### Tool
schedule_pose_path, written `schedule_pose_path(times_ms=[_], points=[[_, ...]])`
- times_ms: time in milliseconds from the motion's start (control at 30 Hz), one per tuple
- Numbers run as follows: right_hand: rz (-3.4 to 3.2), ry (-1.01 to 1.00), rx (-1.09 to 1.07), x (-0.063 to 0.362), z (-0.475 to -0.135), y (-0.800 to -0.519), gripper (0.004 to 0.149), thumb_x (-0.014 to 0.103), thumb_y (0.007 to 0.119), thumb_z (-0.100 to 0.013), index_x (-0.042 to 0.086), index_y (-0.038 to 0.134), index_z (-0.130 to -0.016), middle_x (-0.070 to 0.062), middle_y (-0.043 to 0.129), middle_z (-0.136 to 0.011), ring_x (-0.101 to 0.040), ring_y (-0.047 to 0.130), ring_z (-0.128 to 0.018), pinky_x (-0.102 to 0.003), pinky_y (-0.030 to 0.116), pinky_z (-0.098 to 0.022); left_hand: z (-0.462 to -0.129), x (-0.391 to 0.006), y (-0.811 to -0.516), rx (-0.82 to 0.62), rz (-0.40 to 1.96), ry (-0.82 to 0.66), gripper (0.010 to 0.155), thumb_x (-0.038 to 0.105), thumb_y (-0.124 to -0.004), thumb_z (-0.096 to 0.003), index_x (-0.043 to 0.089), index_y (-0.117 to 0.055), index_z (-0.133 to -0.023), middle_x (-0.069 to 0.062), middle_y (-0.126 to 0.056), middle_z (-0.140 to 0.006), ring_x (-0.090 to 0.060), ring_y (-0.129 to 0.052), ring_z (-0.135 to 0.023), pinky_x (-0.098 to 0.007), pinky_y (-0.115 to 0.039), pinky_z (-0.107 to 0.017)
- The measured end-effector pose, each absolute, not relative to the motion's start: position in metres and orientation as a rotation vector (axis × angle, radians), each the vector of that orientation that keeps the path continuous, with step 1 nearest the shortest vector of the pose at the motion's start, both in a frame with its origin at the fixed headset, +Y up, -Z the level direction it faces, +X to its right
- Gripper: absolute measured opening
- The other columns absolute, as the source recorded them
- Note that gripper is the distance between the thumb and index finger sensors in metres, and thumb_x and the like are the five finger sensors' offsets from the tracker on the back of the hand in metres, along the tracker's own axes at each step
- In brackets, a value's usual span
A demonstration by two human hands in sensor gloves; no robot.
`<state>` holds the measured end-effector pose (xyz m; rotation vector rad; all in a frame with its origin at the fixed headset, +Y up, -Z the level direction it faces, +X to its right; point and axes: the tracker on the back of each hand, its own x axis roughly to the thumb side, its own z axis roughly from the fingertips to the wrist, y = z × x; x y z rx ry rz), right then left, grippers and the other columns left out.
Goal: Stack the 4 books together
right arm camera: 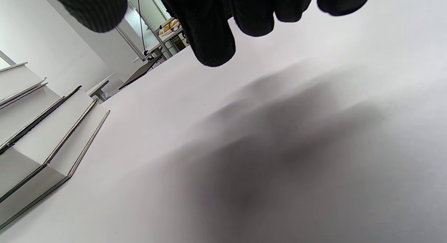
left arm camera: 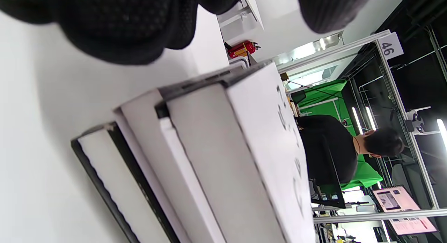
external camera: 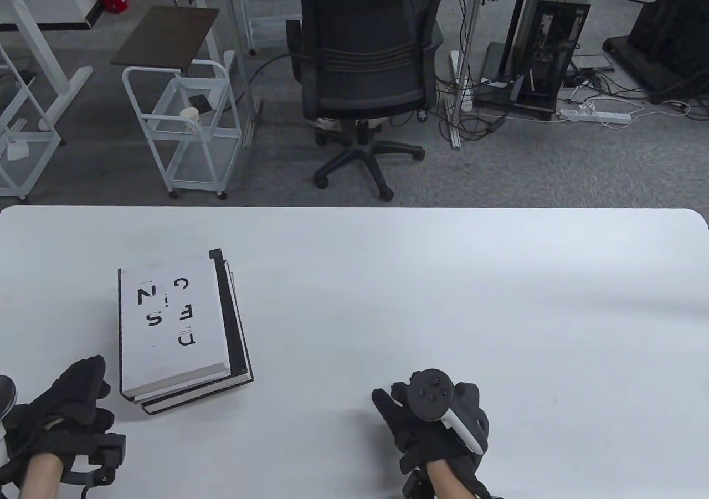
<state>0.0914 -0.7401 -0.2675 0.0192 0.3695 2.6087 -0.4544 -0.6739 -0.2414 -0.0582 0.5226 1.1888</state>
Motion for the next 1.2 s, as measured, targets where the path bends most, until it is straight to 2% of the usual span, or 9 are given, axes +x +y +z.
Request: schedule_pose_path(times_ms=[133,200,300,400,467,533,733,933,1200], points=[[2.616,0.357,0.028,0.091,-0.267,-0.740,0.071,0.062,0.056,-0.063,0.007,0.070,-0.105,-0.029,0.052,-0.113,-0.056,0.046,-0.101,-0.066,0.055,-0.072,-0.249,-0.465,-0.683,-0.079,1.197,0.527,0.081,0.064,-0.069,-0.0458,0.005,-0.064,-0.101,-0.024,-0.075,-0.088,-0.029,-0.093,-0.034,-0.056,-0.077,-0.035],[2.629,0.349,0.038,0.090,-0.266,-0.739,0.071,0.062,0.056,-0.063,0.006,0.071,-0.105,-0.029,0.052,-0.113,-0.056,0.046,-0.100,-0.066,0.056,-0.072,-0.254,-0.467,-0.689,-0.107,1.225,0.523,0.082,0.066,-0.069,-0.0454,0.006,-0.064,-0.102,-0.024,-0.073,-0.090,-0.030,-0.092,-0.039,-0.057,-0.076,-0.038],[2.645,0.330,0.061,0.086,-0.265,-0.736,0.071,0.061,0.056,-0.063,0.006,0.071,-0.105,-0.029,0.052,-0.113,-0.056,0.046,-0.100,-0.066,0.056,-0.071,-0.263,-0.470,-0.700,-0.101,1.255,0.521,0.087,0.071,-0.067,-0.0441,0.011,-0.056,-0.107,-0.022,-0.065,-0.097,-0.032,-0.084,-0.059,-0.056,-0.070,-0.046],[2.655,0.310,0.076,0.084,-0.263,-0.733,0.070,0.061,0.056,-0.063,0.007,0.071,-0.105,-0.029,0.053,-0.112,-0.056,0.047,-0.100,-0.065,0.056,-0.071,-0.273,-0.470,-0.712,-0.123,1.335,0.473,0.093,0.077,-0.063,-0.0435,0.017,-0.042,-0.112,-0.018,-0.043,-0.109,-0.035,-0.062,-0.088,-0.059,-0.054,-0.065],[2.657,0.301,0.085,0.082,-0.263,-0.732,0.070,0.061,0.056,-0.063,0.007,0.071,-0.105,-0.029,0.053,-0.113,-0.056,0.047,-0.100,-0.066,0.056,-0.071,-0.279,-0.470,-0.719,-0.117,1.395,0.438,0.096,0.080,-0.061,-0.0433,0.023,-0.029,-0.114,-0.015,-0.025,-0.114,-0.038,-0.043,-0.102,-0.061,-0.037,-0.076],[2.653,0.301,0.096,0.080,-0.263,-0.732,0.070,0.061,0.056,-0.063,0.007,0.071,-0.105,-0.029,0.053,-0.113,-0.056,0.047,-0.100,-0.066,0.056,-0.071,-0.286,-0.468,-0.727,-0.139,1.462,0.393,0.097,0.081,-0.062,-0.0431,0.029,-0.020,-0.114,-0.012,-0.020,-0.117,-0.041,-0.020,-0.108,-0.063,-0.023,-0.077],[2.654,0.312,0.110,0.078,-0.263,-0.732,0.071,0.061,0.056,-0.063,0.007,0.071,-0.105,-0.029,0.052,-0.113,-0.056,0.047,-0.100,-0.066,0.056,-0.071,-0.303,-0.463,-0.752,-0.317,1.587,0.286,0.108,0.083,-0.066,-0.0427,0.030,0.001,-0.109,-0.014,0.004,-0.113,-0.042,0.003,-0.108,-0.068,-0.012,-0.074],[2.646,0.326,0.099,0.079,-0.263,-0.732,0.071,0.061,0.056,-0.063,0.006,0.071,-0.105,-0.029,0.052,-0.113,-0.056,0.047,-0.100,-0.066,0.056,-0.071,-0.310,-0.463,-0.768,-0.391,1.627,0.245,0.115,0.083,-0.068,-0.0424,0.018,0.000,-0.109,-0.019,0.004,-0.113,-0.045,0.003,-0.107,-0.069,-0.013,-0.074],[2.648,0.337,0.079,0.081,-0.263,-0.731,0.071,0.061,0.056,-0.063,0.006,0.071,-0.105,-0.029,0.052,-0.113,-0.056,0.047,-0.100,-0.066,0.056,-0.072,-0.321,-0.455,-0.775,-0.490,1.718,0.101,0.118,0.085,-0.067,-0.0430,0.020,0.008,-0.106,-0.022,0.009,-0.110,-0.048,0.008,-0.105,-0.074,-0.012,-0.072]])
